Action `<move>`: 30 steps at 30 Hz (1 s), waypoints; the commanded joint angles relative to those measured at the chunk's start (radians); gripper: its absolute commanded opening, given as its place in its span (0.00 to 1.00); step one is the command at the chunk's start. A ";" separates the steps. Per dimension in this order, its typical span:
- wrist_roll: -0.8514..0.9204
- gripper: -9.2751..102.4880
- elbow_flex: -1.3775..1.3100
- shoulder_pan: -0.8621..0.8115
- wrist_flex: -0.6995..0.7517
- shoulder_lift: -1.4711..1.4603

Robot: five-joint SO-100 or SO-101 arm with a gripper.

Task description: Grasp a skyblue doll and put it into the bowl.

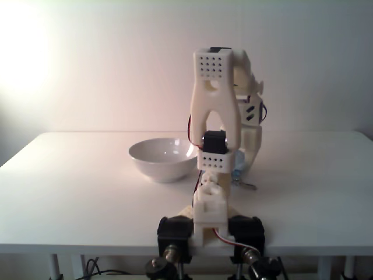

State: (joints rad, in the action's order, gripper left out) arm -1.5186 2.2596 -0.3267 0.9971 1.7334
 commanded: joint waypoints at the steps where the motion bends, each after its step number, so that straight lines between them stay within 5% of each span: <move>1: -0.008 0.53 0.002 0.011 -0.009 0.005; 13: -0.008 0.08 0.002 0.025 -0.009 0.015; 30: 0.034 0.10 -0.196 0.002 0.127 0.020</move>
State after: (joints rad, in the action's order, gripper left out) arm -1.4941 2.1322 -0.3237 1.0891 1.7380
